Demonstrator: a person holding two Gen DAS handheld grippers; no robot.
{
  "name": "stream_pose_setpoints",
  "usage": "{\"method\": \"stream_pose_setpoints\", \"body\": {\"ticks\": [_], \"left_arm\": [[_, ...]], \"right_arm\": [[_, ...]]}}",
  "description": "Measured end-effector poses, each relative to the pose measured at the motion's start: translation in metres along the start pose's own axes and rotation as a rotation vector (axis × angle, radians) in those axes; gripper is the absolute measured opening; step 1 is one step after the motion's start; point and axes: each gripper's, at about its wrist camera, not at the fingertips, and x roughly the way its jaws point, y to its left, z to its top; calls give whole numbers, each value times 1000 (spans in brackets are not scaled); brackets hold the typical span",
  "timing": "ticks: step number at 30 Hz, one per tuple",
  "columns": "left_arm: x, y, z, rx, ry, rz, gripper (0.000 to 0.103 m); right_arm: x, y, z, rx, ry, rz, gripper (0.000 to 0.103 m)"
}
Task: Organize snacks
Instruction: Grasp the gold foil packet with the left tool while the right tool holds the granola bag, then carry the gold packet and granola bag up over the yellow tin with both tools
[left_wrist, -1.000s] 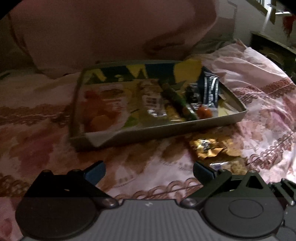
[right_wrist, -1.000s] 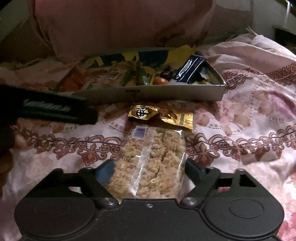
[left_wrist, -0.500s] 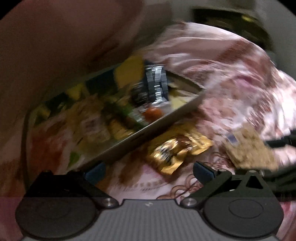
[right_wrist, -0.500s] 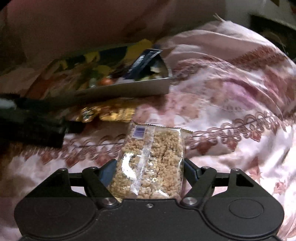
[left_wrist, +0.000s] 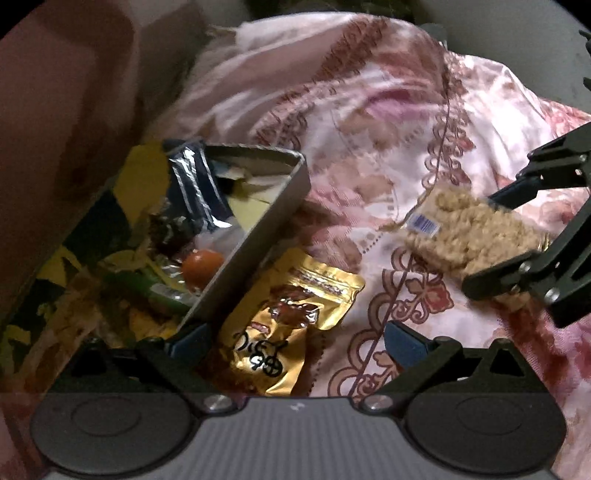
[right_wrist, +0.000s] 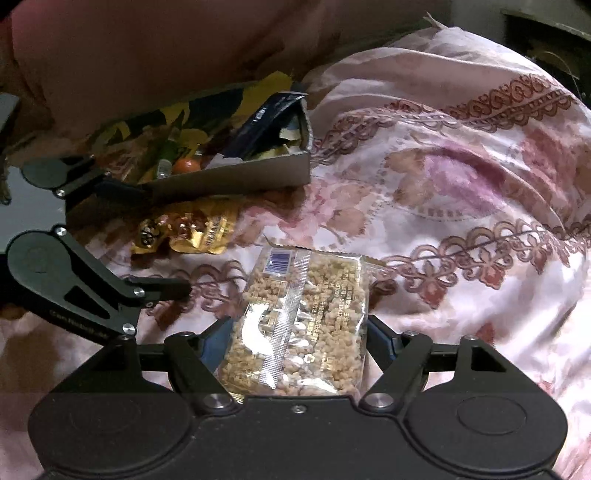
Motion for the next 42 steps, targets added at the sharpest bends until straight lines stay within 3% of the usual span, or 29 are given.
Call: {"method": "stream_pose_setpoints", "body": {"ticks": [3, 8, 11, 21, 24, 28, 37, 42], "left_arm": [[9, 5, 3, -23, 26, -33, 102], [13, 3, 5, -18, 55, -22, 101], [10, 6, 7, -33, 61, -10, 91], [4, 12, 16, 2, 125, 99, 42], [2, 12, 18, -21, 141, 120, 35], [-7, 10, 20, -67, 168, 118, 33], [-36, 8, 3, -360, 272, 50, 31], [-53, 12, -14, -553, 282, -19, 28]], "right_arm": [[1, -3, 0, 18, -1, 14, 77], [2, -4, 0, 29, -5, 19, 77], [3, -6, 1, 45, -7, 23, 77], [2, -6, 2, 70, -20, 26, 77], [2, -4, 3, 71, -23, 32, 77], [2, 0, 3, 62, -31, 55, 77], [9, 20, 2, 41, -36, 97, 77], [8, 28, 1, 40, -38, 138, 77]]}}
